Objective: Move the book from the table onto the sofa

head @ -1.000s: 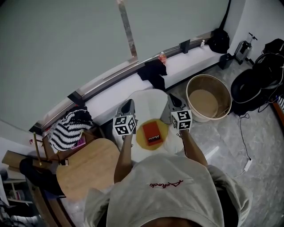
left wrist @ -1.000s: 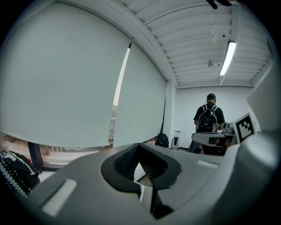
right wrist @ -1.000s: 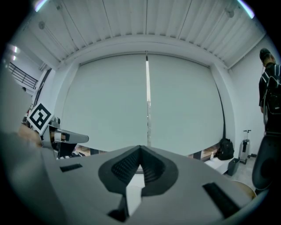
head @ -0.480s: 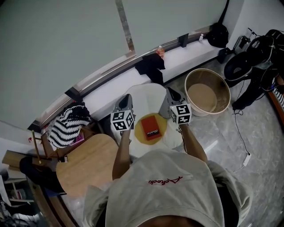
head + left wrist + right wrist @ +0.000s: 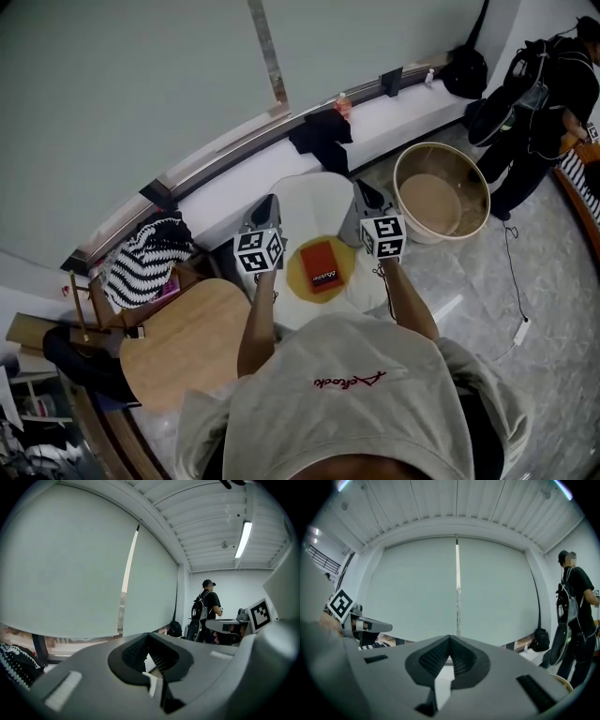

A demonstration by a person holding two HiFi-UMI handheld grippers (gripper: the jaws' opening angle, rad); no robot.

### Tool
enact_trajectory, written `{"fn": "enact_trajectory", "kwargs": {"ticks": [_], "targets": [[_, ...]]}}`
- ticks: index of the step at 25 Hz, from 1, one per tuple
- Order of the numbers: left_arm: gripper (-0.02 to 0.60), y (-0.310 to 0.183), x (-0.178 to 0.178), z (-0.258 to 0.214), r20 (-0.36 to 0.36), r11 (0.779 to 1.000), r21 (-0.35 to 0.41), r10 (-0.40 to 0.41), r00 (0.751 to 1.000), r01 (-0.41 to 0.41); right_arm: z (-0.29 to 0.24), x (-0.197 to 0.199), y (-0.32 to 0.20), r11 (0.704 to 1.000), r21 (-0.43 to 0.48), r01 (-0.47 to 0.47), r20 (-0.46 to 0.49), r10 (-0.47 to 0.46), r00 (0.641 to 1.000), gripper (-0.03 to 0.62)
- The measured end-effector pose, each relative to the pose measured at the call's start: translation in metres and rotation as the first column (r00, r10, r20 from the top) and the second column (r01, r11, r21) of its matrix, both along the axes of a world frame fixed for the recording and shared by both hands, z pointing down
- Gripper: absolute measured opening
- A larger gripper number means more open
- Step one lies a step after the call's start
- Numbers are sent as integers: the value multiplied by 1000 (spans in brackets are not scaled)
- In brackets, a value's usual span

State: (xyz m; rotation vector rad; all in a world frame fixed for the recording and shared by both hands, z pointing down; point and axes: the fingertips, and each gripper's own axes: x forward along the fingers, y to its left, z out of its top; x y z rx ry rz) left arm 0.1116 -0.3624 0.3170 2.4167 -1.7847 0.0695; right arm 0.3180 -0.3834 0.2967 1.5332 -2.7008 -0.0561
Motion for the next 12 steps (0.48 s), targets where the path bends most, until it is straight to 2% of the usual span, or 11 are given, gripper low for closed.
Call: {"fn": "enact_trajectory", "kwargs": {"ticks": [12], "targets": [[9, 3, 0, 5, 4, 1000, -4, -5, 1000, 5, 10, -1, 5, 1000, -16, 7, -10, -7, 1000, 9]]}}
